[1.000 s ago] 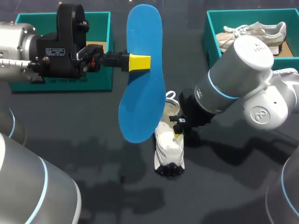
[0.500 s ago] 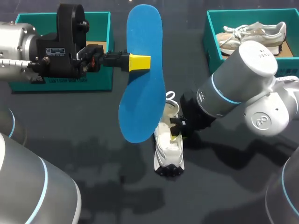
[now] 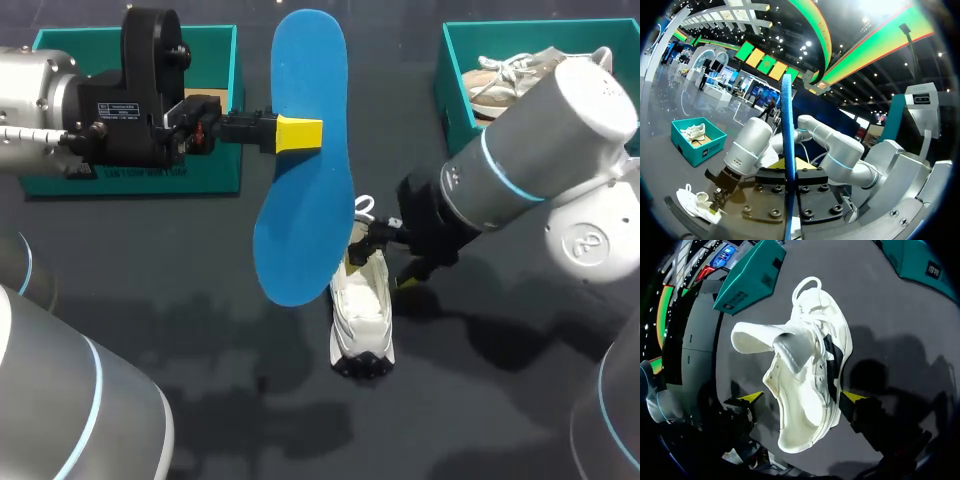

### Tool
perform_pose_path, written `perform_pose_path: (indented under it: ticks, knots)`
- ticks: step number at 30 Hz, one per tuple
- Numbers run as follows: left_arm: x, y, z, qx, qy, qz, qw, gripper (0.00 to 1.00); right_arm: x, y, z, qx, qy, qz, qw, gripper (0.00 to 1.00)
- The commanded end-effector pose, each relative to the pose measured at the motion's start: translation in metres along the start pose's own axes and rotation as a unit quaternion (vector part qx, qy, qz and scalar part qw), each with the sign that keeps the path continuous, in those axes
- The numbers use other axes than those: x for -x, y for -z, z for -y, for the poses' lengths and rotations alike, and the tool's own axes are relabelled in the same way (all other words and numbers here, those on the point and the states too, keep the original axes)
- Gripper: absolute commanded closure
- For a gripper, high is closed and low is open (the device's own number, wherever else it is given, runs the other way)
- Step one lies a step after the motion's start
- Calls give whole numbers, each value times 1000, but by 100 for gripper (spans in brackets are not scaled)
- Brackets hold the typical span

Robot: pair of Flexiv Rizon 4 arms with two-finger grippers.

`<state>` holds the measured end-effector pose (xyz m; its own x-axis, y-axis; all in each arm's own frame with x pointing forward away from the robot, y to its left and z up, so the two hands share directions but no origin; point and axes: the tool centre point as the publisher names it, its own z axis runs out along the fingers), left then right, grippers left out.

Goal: Take the shoe out of the shoebox, open the shoe tongue, remove and reinsert the insole, then place the shoe into the shoebox

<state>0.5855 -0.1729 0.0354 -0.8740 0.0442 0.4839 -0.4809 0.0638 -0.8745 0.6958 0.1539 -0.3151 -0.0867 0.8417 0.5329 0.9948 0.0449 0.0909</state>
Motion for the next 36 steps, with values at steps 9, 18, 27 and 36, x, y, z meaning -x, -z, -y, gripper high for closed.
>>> perform_pose_path:
  ticks: [9,18,27,36]
  knots:
    - [0,-1,-1,0,0,0,1000,100,16,39,1,-24,-23,-61,998,0]
    - [14,10,17,-17,-127,4,992,100,9,65,2,6,15,-150,989,0]
    - [27,19,32,0,-352,0,936,100,-2,95,-20,1,35,-256,966,0]
    - [27,19,32,0,-352,0,936,100,-2,95,-20,1,35,-256,966,0]
